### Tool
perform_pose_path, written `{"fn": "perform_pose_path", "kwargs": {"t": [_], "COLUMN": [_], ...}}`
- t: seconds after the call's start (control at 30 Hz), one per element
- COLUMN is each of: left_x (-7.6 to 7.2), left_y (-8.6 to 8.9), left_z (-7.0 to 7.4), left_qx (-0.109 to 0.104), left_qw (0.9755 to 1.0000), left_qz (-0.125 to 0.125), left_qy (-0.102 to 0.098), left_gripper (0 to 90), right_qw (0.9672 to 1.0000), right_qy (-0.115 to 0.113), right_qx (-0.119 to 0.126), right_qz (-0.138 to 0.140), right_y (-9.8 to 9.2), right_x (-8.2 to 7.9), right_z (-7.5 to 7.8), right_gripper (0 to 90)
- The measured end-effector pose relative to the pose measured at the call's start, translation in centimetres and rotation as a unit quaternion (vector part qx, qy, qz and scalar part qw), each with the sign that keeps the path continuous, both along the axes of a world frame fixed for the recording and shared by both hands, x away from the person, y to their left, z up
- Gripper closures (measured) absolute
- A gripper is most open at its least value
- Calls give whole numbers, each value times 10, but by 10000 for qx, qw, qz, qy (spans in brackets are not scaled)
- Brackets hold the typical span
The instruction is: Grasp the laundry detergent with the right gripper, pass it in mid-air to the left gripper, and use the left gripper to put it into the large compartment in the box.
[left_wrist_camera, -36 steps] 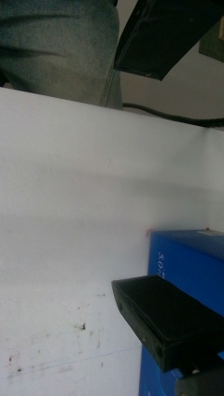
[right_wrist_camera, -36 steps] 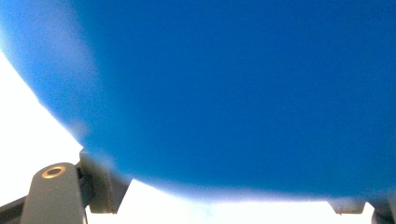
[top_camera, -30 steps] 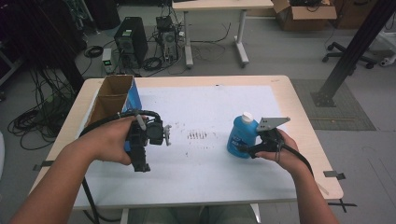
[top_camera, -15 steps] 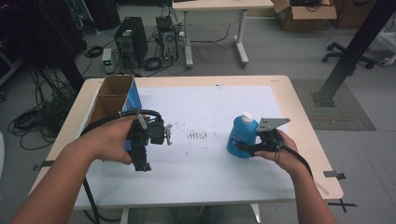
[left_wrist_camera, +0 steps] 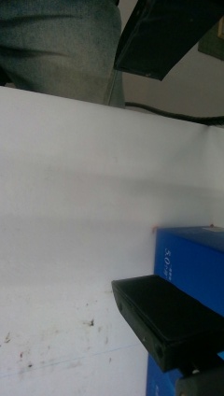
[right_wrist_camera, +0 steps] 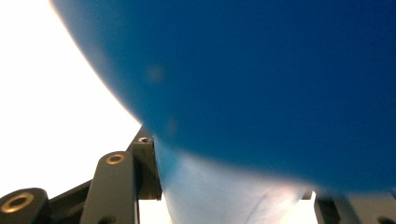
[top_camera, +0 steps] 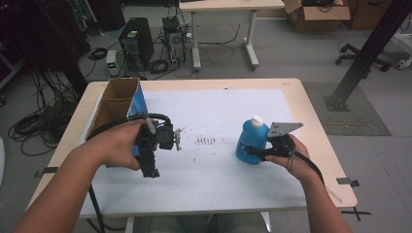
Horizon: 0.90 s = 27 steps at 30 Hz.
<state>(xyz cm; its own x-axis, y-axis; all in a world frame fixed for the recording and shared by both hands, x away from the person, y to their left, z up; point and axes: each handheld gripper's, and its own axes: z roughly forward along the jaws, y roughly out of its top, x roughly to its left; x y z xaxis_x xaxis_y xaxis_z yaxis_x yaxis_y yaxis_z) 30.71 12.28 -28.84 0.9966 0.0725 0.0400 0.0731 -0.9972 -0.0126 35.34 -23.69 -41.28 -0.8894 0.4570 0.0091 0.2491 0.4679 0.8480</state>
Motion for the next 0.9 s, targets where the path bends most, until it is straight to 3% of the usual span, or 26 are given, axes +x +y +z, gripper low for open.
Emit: {"fn": "perform_pose_path", "kwargs": {"t": [0.17,0.47,0.9], "left_x": [1,2,3], "left_y": [-3,-8,-21], "left_z": [6,17,25], "left_qx": [13,-19,-41], "left_qw": [10000,10000,9998], "left_qz": [-26,-75,-175], "left_qy": [-1,-17,-11], "left_gripper": [2,2,2], "right_qw": [9995,9962,9883], "right_qy": [-160,-263,-96], "right_qx": [84,-95,-414], "right_qz": [268,825,1465], "right_y": [2,14,43], "right_x": [-7,-22,-35], "right_z": [22,57,61], "right_gripper": [455,455,455]}}
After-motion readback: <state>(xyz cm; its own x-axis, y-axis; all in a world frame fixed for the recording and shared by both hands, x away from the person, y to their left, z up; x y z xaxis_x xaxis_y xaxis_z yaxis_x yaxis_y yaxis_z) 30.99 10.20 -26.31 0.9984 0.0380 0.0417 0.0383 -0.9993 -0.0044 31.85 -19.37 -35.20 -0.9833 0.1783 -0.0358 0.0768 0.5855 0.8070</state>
